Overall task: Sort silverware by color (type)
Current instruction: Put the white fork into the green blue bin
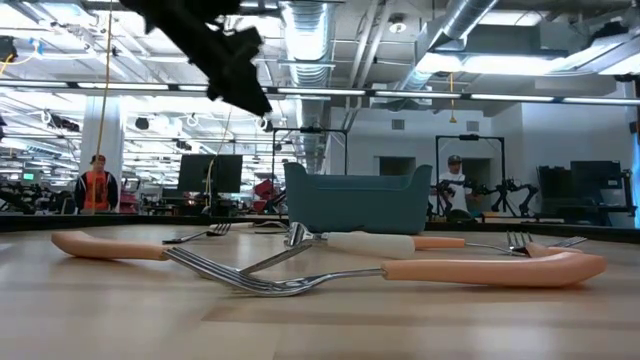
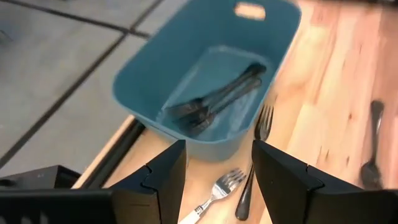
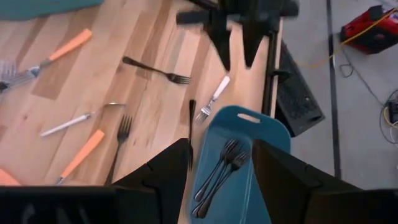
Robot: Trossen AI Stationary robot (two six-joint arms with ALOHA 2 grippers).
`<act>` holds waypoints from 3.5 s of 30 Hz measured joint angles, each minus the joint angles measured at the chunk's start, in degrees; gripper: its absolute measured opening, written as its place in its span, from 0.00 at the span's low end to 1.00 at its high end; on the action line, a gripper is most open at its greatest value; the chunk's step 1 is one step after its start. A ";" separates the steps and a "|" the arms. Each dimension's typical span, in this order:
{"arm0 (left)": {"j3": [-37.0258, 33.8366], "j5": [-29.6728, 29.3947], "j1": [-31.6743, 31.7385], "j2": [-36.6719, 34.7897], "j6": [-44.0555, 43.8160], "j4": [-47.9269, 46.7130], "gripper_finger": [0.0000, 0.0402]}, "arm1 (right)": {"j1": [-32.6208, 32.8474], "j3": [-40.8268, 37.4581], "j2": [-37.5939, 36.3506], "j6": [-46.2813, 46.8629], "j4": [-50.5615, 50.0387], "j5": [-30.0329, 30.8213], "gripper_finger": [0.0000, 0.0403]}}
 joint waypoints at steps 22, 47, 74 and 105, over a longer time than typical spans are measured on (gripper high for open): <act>12.25 -2.16 -1.83 28.02 11.83 -15.82 0.50 | 0.92 -0.02 -3.25 2.21 -5.55 -0.13 0.50; 4.69 -6.78 -1.90 27.87 7.80 -4.97 0.66 | 2.04 -0.02 -3.23 4.99 -7.37 -0.22 0.50; -6.75 -25.00 -2.10 18.60 -21.89 12.29 0.00 | 2.04 -0.02 -3.21 6.98 -8.48 -0.22 0.50; -5.91 -30.89 -5.94 22.05 -57.12 11.98 0.00 | 2.02 -0.02 -3.19 6.89 -8.44 -0.50 0.50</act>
